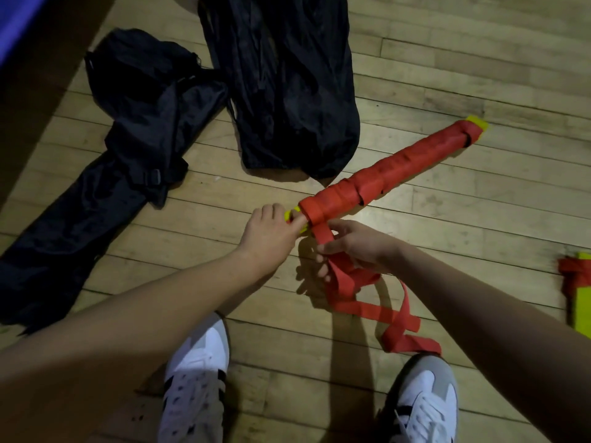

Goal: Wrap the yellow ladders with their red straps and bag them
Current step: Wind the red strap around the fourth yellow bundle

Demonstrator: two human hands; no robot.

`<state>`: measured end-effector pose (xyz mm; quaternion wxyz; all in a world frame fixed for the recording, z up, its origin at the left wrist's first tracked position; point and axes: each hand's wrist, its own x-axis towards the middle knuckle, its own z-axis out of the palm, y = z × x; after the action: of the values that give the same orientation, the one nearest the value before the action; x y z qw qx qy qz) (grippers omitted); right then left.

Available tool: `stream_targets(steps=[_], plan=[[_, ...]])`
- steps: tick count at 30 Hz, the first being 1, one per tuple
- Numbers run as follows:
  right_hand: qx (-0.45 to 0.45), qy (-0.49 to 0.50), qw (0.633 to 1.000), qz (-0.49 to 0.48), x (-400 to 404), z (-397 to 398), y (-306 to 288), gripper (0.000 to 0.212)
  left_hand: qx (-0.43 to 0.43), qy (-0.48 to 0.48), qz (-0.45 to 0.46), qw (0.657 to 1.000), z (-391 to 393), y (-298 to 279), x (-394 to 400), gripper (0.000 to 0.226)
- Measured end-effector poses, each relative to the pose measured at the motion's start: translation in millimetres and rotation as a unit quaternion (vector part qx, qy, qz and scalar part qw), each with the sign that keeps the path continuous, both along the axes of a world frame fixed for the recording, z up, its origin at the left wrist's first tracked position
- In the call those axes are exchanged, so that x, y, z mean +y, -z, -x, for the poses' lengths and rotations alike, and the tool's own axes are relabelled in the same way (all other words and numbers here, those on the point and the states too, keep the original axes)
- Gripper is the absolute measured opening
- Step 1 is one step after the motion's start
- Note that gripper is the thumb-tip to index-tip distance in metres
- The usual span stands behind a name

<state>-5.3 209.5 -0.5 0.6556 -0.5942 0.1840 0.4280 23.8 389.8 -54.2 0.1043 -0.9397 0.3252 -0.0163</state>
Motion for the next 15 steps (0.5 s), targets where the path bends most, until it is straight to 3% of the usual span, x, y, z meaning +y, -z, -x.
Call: stream_targets(steps=[6, 15], plan=[[0.013, -0.013, 1.000, -0.010, -7, 9, -1, 0.014, 0.160, -0.132, 0.034, 0.978, 8, -19, -16, 0.054], [-0.023, -0.083, 0.994, 0.069, 1, 16, 3, 0.007, 0.125, -0.135, 0.008, 0.983, -4, -25, -23, 0.065]])
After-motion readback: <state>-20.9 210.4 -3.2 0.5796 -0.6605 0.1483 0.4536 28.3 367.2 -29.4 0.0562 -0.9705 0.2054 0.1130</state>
